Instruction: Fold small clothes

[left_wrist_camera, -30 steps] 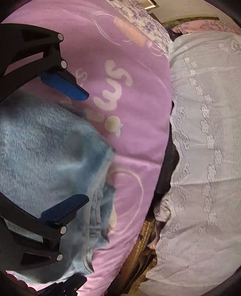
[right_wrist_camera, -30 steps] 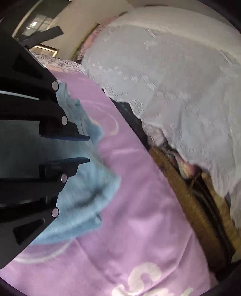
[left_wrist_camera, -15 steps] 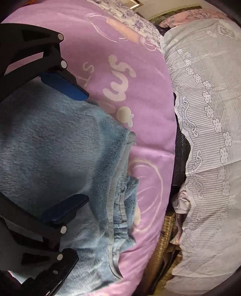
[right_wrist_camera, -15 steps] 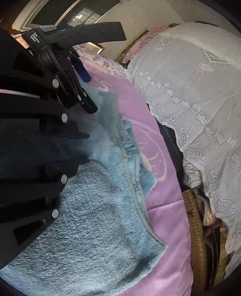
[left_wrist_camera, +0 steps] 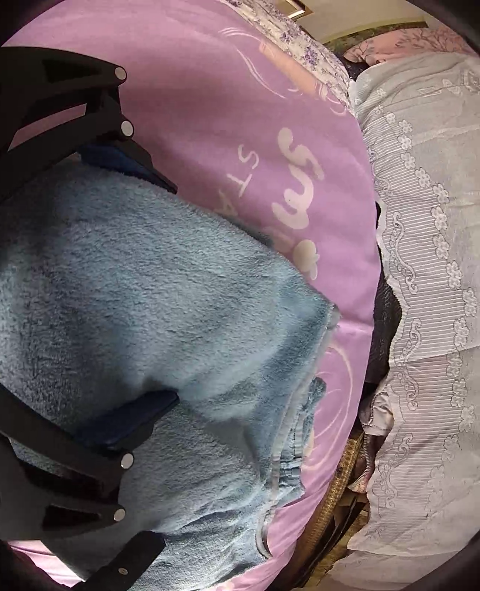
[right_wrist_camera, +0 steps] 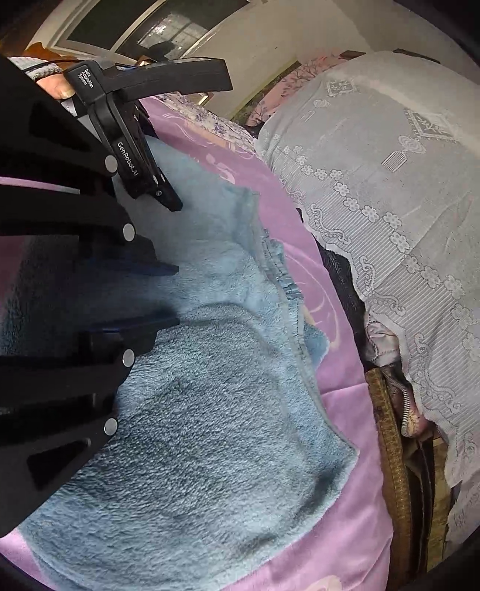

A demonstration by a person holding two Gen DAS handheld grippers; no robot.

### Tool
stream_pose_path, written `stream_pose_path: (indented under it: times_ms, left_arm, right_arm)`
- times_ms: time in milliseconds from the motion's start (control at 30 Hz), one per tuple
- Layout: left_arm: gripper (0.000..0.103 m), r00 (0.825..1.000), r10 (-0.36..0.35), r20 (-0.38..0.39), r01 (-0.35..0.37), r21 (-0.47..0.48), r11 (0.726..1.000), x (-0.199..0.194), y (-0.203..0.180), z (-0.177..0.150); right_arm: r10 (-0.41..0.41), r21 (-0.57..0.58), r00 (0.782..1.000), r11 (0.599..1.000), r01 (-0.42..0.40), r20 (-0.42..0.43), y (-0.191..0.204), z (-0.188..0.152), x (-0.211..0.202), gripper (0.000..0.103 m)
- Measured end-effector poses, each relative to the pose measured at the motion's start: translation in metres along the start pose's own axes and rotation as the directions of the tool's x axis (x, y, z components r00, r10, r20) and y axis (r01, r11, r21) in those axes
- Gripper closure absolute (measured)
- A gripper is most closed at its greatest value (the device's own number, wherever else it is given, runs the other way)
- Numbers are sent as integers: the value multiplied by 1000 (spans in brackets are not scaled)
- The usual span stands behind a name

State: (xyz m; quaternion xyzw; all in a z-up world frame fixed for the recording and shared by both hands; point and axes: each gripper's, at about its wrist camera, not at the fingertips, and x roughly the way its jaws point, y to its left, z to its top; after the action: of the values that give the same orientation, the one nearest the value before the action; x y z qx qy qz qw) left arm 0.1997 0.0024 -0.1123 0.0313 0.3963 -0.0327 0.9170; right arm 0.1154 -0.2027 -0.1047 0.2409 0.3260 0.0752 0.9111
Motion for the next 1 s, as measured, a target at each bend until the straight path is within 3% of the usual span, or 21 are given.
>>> stream_pose_path:
  times_ms: [100,200,333,633,1000]
  left_arm:
    - [5,1000,12,25,-12,-4,1000,-21,4,-12]
    - [5,999,7,33,-7,-8,1000,-37,7,-24]
    - [4,1000,11,0,-11,-13,1000,-32,9,-32]
    - [4,999,30,24,-29,-20,999,-44,12,-40]
    - [4,997,58,43,-58,-5,998,-66,12,-60]
  right_arm:
    - [-16,-12,997,1000,17,69,10,-13,-26,67]
    - [-35,-10,996,999,36,77,15,-25,-38,63]
    - [-42,31,999,999,42,9,6,-31,-31,63]
    - [9,75,999,997,-12,44,-4,-41,-44,63]
    - [22,170,1000,985,-26,21,-17,-68,-67,52]
